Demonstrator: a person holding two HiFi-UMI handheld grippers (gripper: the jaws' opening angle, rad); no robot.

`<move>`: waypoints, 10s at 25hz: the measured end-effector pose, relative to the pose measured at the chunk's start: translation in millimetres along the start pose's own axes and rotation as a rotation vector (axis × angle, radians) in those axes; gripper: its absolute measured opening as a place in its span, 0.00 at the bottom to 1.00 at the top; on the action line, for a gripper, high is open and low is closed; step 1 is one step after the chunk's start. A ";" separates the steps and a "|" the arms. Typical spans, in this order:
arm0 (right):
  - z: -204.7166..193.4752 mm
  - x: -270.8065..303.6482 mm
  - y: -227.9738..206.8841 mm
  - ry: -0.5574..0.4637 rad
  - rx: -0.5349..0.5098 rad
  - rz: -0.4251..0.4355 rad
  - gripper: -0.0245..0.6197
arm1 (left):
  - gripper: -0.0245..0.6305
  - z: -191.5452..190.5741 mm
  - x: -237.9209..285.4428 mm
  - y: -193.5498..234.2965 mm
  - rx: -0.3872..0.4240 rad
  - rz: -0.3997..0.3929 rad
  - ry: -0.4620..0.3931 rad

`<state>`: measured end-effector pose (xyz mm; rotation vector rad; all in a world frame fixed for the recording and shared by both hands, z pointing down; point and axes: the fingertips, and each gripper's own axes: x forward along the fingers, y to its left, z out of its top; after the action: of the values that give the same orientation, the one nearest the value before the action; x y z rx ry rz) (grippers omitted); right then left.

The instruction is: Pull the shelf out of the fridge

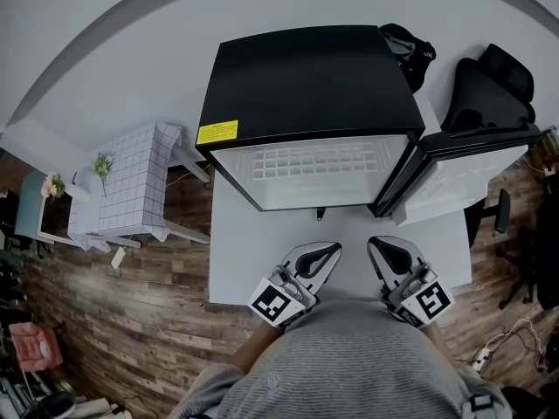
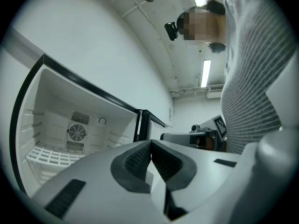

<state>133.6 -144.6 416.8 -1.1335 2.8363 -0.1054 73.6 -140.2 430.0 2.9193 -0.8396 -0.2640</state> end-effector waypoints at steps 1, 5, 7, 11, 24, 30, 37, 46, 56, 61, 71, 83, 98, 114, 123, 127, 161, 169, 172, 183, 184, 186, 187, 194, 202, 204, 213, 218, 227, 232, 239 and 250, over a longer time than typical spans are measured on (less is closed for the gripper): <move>-0.4 -0.3 -0.5 0.007 0.010 0.002 0.06 | 0.05 -6.0 0.5 1.5 -0.035 0.007 0.014; -1.3 -1.7 -4.7 0.024 0.004 0.006 0.06 | 0.05 -18.2 4.0 13.7 -0.240 0.056 -0.002; -1.5 -3.1 -6.6 0.017 0.003 0.013 0.06 | 0.05 -19.0 5.9 22.1 -0.350 0.082 -0.043; -3.4 -6.5 -10.6 0.015 0.003 0.020 0.06 | 0.05 -22.6 10.1 37.1 -0.566 0.104 -0.125; -2.8 -14.0 -5.2 0.003 0.037 0.021 0.06 | 0.06 -46.1 17.4 77.6 -1.185 0.178 -0.381; -0.4 -16.9 -4.3 0.003 0.032 0.008 0.06 | 0.15 -56.9 18.0 95.8 -1.219 0.246 -0.397; -0.7 -20.8 -1.8 0.008 0.027 -0.001 0.06 | 0.22 -68.3 18.7 119.0 -1.243 0.298 -0.422; -2.0 -23.8 -1.2 0.022 0.024 -0.012 0.06 | 0.24 -85.9 18.4 151.4 -1.214 0.376 -0.418; -4.4 -24.5 -5.0 0.038 0.025 -0.027 0.06 | 0.24 -107.5 22.6 188.0 -1.215 0.440 -0.424; -5.7 -24.8 -7.9 0.045 0.023 -0.037 0.06 | 0.24 -117.8 25.1 201.8 -1.238 0.469 -0.433; -7.1 -24.4 -14.7 0.056 0.024 -0.051 0.06 | 0.24 -131.4 34.1 224.7 -1.268 0.509 -0.448; -11.1 -22.9 -18.1 0.073 0.031 -0.055 0.06 | 0.24 -134.8 30.4 222.4 -1.273 0.521 -0.440; -16.4 -26.0 -24.1 0.091 0.031 -0.075 0.06 | 0.24 -133.0 54.0 266.1 -1.273 0.566 -0.496; -19.3 -32.8 -31.4 0.106 0.035 -0.109 0.06 | 0.24 -142.9 70.2 297.5 -1.276 0.620 -0.526; -21.1 -40.2 -34.7 0.114 0.034 -0.129 0.06 | 0.23 -145.7 73.3 308.8 -1.263 0.661 -0.532; -21.1 -40.4 -35.8 0.116 0.037 -0.134 0.06 | 0.14 -144.3 72.5 311.3 -1.252 0.673 -0.547; -17.6 -67.2 -27.2 0.113 0.030 -0.157 0.06 | 0.09 -146.1 67.8 303.1 -1.293 0.688 -0.542; -16.0 -72.2 -21.3 0.102 0.022 -0.143 0.06 | 0.09 -147.3 61.5 293.5 -1.291 0.690 -0.541; -16.2 -75.1 -19.4 0.105 0.022 -0.143 0.06 | 0.09 -147.3 59.6 290.3 -1.292 0.690 -0.540; -16.0 -80.0 -15.5 0.099 0.018 -0.135 0.06 | 0.09 -147.3 54.6 282.3 -1.293 0.689 -0.542; -15.6 -79.8 -15.0 0.098 0.018 -0.134 0.06 | 0.09 -147.4 53.8 281.3 -1.293 0.690 -0.543; -14.8 -79.6 -14.3 0.094 0.018 -0.132 0.06 | 0.09 -147.7 52.6 278.9 -1.293 0.691 -0.542; -14.7 -79.5 -14.1 0.092 0.019 -0.130 0.06 | 0.09 -147.9 52.1 277.6 -1.294 0.691 -0.542; -14.8 -78.6 -10.1 0.089 0.019 -0.120 0.06 | 0.09 -147.8 44.7 265.0 -1.292 0.692 -0.544; -15.4 -73.7 -5.6 0.088 0.020 -0.101 0.06 | 0.09 -148.0 35.1 250.9 -1.290 0.690 -0.546; -15.4 -73.2 -4.6 0.086 0.021 -0.096 0.06 | 0.09 -148.5 32.6 245.8 -1.293 0.688 -0.548; -14.2 -71.2 1.5 0.085 0.018 -0.077 0.06 | 0.09 -148.3 21.0 225.3 -1.300 0.683 -0.552; -15.1 -71.1 5.0 0.089 0.011 -0.067 0.06 | 0.09 -148.8 14.7 214.6 -1.297 0.678 -0.555; -15.0 -71.2 8.8 0.085 0.002 -0.053 0.06 | 0.09 -150.1 5.0 200.5 -1.300 0.675 -0.562; -13.4 -69.3 9.5 0.083 0.003 -0.048 0.06 | 0.09 -149.9 2.6 195.4 -1.304 0.674 -0.562; -13.2 -64.7 7.9 0.086 0.006 -0.039 0.06 | 0.09 -148.7 -1.0 187.9 -1.311 0.672 -0.567; -14.8 -65.1 7.1 0.088 0.010 -0.039 0.06 | 0.09 -149.0 -2.4 185.9 -1.313 0.676 -0.571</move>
<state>174.2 -94.1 434.3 -1.2117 2.8870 -0.1757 3.7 -289.8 601.8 1.2744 -1.0511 -1.0740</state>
